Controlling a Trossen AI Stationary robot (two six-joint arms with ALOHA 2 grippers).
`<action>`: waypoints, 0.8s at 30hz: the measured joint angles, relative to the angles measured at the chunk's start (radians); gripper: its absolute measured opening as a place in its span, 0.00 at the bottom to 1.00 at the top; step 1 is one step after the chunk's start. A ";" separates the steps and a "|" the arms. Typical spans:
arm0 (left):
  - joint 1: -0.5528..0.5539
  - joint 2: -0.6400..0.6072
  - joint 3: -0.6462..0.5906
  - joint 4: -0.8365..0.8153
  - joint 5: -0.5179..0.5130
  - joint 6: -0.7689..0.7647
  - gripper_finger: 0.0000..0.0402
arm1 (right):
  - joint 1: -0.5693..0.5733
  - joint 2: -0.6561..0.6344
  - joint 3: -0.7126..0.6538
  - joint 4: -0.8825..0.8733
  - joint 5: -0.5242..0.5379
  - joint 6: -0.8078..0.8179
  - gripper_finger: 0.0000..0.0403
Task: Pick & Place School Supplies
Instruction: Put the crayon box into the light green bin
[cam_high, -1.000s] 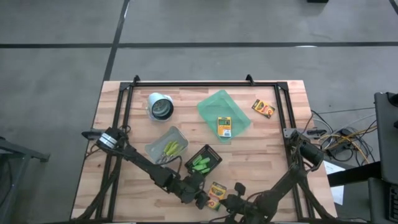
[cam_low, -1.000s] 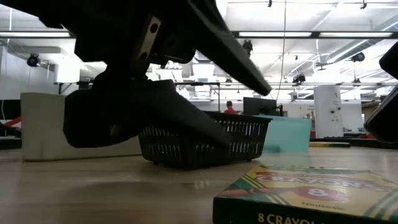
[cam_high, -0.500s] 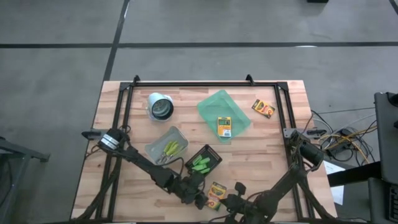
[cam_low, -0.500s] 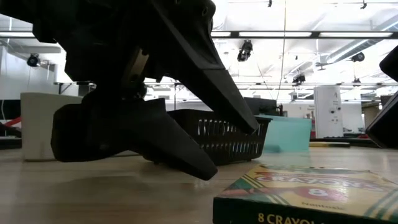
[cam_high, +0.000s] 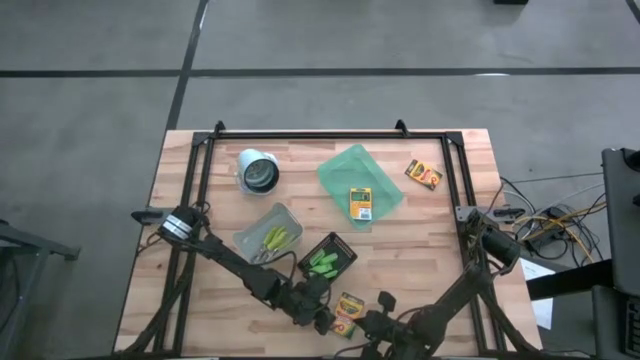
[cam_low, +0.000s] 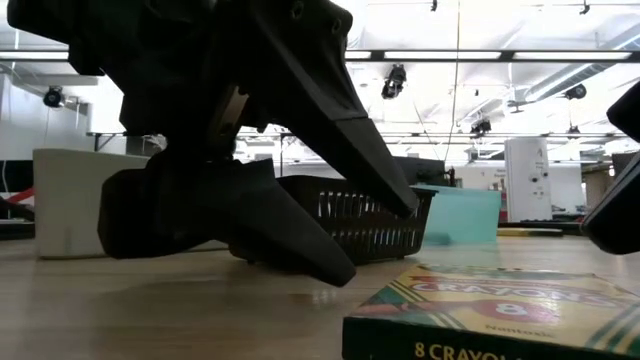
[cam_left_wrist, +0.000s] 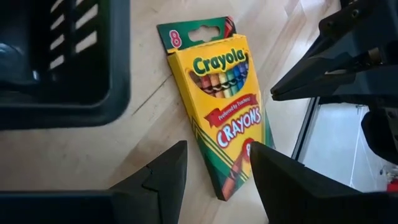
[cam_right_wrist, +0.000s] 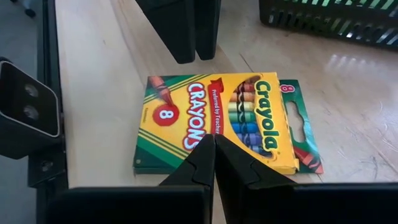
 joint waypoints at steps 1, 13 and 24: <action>0.000 0.000 -0.001 0.000 0.000 0.001 0.45 | -0.001 0.000 -0.001 0.000 0.000 0.000 0.02; 0.013 0.001 0.000 0.062 0.000 0.075 0.45 | -0.010 0.000 -0.003 0.001 -0.001 0.000 0.02; 0.000 0.000 0.020 0.213 0.207 0.373 0.45 | -0.009 0.000 -0.004 0.001 -0.028 0.000 0.02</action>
